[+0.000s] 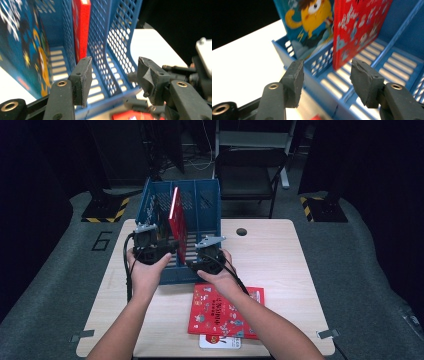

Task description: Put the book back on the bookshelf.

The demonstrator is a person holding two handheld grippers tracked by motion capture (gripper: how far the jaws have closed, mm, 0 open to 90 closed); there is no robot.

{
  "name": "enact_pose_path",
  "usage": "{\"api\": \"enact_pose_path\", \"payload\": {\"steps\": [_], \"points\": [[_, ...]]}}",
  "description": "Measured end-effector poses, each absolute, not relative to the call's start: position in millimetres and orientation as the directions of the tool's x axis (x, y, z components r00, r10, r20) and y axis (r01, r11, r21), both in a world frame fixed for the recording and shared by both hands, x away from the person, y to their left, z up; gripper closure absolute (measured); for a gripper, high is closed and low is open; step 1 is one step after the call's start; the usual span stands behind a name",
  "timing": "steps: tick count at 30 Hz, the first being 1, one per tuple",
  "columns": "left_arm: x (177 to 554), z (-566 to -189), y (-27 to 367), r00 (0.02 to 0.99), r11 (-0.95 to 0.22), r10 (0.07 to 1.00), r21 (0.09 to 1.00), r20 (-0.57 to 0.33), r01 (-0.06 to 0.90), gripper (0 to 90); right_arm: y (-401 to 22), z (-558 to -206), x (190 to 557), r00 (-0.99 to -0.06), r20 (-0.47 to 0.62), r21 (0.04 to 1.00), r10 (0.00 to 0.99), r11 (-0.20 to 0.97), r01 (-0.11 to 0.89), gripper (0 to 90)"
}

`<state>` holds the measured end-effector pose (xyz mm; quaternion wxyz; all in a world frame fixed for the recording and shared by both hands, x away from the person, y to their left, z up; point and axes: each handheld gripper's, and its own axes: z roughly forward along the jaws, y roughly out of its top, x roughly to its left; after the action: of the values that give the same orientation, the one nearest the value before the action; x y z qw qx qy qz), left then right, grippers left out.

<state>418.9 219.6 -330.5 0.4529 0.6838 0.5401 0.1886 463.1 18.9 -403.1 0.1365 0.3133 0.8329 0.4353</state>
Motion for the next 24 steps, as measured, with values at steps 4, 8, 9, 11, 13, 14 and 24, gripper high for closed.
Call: {"api": "enact_pose_path", "payload": {"steps": [4,8,9,11,13,14,24], "points": [[407.2,-343.1,221.2,0.371,-0.024,0.9,0.825,-0.228,0.565,45.9,9.8,-407.4,451.7,-0.767,0.04,0.815,0.64,0.423,0.396,43.1],[394.4,-357.4,221.0,0.435,-0.066,0.874,0.832,-0.218,0.55,43.6,-1.5,-410.6,438.5,-0.763,0.06,0.819,0.644,0.405,0.406,42.3],[391.7,-360.3,221.5,0.443,-0.071,0.869,0.832,-0.219,0.55,43.2,-5.7,-412.0,433.8,-0.762,0.073,0.819,0.644,0.397,0.414,42.0],[384.2,-370.7,222.3,0.458,-0.071,0.858,0.831,-0.231,0.552,42.6,-11.6,-414.7,426.3,-0.759,0.097,0.821,0.644,0.379,0.426,41.3],[378.6,-377.9,222.8,0.477,-0.088,0.849,0.829,-0.228,0.553,42.1,-17.8,-417.5,418.5,-0.754,0.085,0.817,0.651,0.387,0.427,41.1],[375.5,-382.2,223.3,0.491,-0.098,0.841,0.828,-0.227,0.551,42.1,-21.2,-419.3,414.6,-0.753,0.082,0.817,0.653,0.389,0.426,40.9],[352.0,-433.1,223.0,0.584,-0.179,0.776,0.804,-0.239,0.567,44.3,-59.7,-437.8,371.9,-0.72,0.04,0.801,0.693,0.409,0.438,42.1]]}}
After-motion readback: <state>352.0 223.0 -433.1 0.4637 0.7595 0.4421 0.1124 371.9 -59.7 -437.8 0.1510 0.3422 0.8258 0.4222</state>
